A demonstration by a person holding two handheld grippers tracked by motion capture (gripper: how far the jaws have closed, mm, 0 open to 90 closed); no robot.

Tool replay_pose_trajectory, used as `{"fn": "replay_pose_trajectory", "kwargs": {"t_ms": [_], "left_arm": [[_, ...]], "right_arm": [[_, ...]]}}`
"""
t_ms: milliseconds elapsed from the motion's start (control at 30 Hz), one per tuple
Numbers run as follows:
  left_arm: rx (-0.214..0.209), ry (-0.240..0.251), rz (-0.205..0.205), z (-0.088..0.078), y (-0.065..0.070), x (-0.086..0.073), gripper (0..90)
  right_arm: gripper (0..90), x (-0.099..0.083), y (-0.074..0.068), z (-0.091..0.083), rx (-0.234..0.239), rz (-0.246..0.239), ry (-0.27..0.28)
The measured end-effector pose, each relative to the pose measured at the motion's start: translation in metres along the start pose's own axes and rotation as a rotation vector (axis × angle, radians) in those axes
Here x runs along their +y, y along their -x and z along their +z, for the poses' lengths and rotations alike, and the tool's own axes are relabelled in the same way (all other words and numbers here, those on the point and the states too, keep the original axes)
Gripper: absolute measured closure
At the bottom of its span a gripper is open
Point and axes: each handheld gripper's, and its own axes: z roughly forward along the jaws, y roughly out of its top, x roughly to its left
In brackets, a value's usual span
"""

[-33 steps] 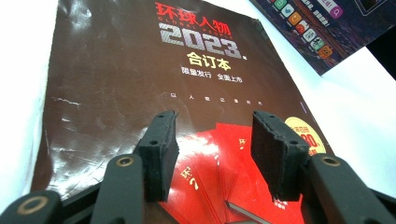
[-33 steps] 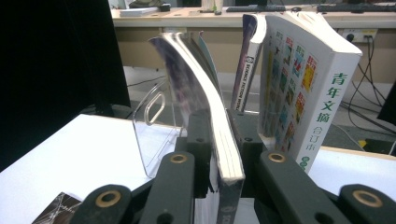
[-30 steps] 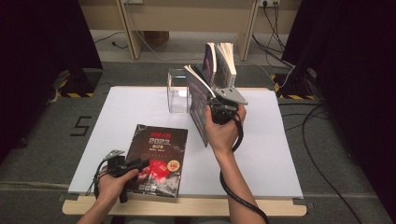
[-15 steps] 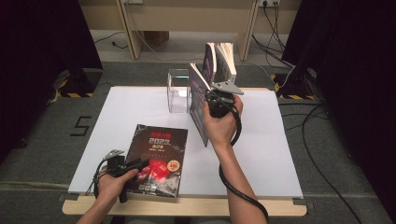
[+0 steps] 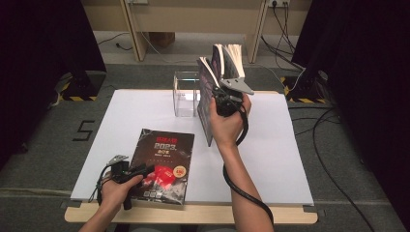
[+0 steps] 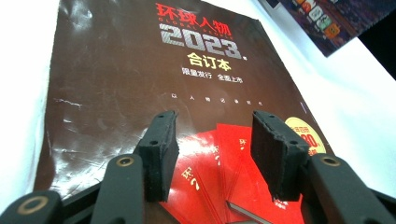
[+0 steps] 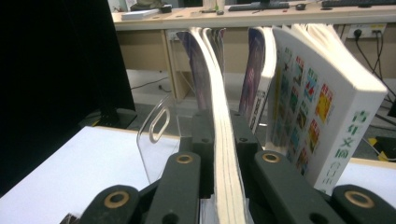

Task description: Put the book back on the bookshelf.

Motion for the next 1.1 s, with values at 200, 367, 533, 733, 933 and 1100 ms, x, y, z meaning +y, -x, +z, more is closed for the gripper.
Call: {"fn": "replay_pose_trajectory", "kwargs": {"t_ms": [200,367,533,733,933,1100], "left_arm": [[0.002,0.004,0.002,-0.001,0.0,0.001,50.0],[0.002,0.001,0.002,0.0,0.0,0.0,50.0],[0.003,0.001,0.001,0.0,-0.001,0.0,50.0],[0.002,0.003,-0.003,0.0,-0.001,0.001,50.0],[0.002,0.001,-0.002,-0.001,-0.002,0.001,50.0],[0.003,0.002,-0.004,0.0,-0.003,0.001,50.0]], "right_arm": [[84.4,0.004,-0.002,0.007,-0.024,-0.002,0.017],[84.4,0.006,-0.002,0.014,-0.043,-0.003,0.024],[84.4,0.009,-0.001,0.024,-0.058,0.005,0.037],[84.4,0.015,-0.004,0.033,-0.072,-0.002,0.052],[84.4,0.017,-0.003,0.046,-0.088,0.008,0.043],[84.4,0.018,-0.002,0.053,-0.099,0.01,0.046]]}}
